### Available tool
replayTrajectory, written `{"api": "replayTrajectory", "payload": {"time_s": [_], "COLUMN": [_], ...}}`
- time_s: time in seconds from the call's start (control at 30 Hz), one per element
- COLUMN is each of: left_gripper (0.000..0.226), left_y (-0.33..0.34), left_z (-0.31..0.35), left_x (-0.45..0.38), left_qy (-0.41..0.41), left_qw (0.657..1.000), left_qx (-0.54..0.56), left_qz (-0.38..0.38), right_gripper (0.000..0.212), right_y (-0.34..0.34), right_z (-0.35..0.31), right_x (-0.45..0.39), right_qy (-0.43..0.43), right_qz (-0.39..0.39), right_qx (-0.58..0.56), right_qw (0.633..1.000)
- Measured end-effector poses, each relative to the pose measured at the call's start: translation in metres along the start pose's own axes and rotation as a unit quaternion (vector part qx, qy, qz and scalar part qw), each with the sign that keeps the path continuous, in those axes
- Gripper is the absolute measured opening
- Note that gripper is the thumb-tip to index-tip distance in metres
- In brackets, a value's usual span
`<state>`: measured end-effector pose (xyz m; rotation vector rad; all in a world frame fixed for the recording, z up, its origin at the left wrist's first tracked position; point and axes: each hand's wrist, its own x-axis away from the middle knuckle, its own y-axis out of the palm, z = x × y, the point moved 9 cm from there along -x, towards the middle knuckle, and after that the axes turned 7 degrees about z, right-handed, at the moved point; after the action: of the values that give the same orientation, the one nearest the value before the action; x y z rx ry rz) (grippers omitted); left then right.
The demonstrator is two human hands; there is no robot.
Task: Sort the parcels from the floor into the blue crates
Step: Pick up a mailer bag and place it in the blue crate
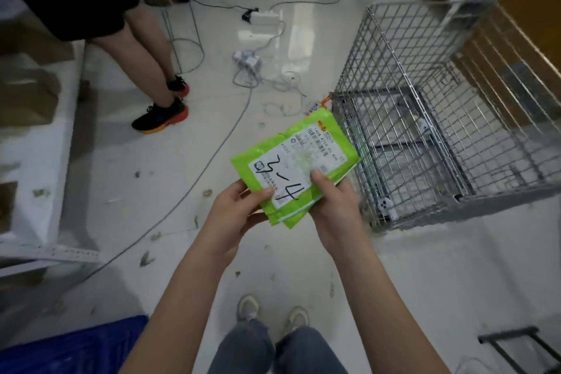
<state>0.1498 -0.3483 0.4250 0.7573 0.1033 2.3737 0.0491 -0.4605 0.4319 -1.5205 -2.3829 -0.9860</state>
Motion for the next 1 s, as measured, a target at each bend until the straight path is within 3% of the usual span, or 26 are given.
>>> {"api": "replayTrajectory", "payload": {"time_s": [0.13,0.23,0.5,0.67,0.83,1.0], "left_gripper": [0.007,0.016,0.014,0.02,0.016,0.016], "left_y": [-0.069,-0.103,-0.172,-0.21,-0.229,-0.246], "left_z": [0.052,0.081,0.1,0.084,0.073,0.045], "left_x": [0.011,0.023,0.074,0.108,0.152,0.209], "left_qy": [0.041,0.064,0.089,0.092,0.123,0.135], "left_qw": [0.996,0.993,0.979,0.943,0.91,0.859], "left_qx": [0.024,0.005,0.028,0.097,0.136,0.197], "left_qz": [0.08,0.098,0.181,0.305,0.372,0.452], "right_gripper": [0.023,0.022,0.013,0.02,0.025,0.022], "right_y": [0.065,0.113,0.202,0.234,0.252,0.263], "right_z": [0.007,0.019,0.061,0.095,0.117,0.15], "right_x": [0.008,0.017,0.051,0.081,0.116,0.158], "right_qy": [0.014,0.018,0.06,0.127,0.126,0.117], "right_qz": [-0.084,-0.156,-0.291,-0.35,-0.428,-0.521], "right_qx": [0.119,0.186,0.225,0.255,0.316,0.374], "right_qw": [0.989,0.97,0.928,0.892,0.837,0.758]}}
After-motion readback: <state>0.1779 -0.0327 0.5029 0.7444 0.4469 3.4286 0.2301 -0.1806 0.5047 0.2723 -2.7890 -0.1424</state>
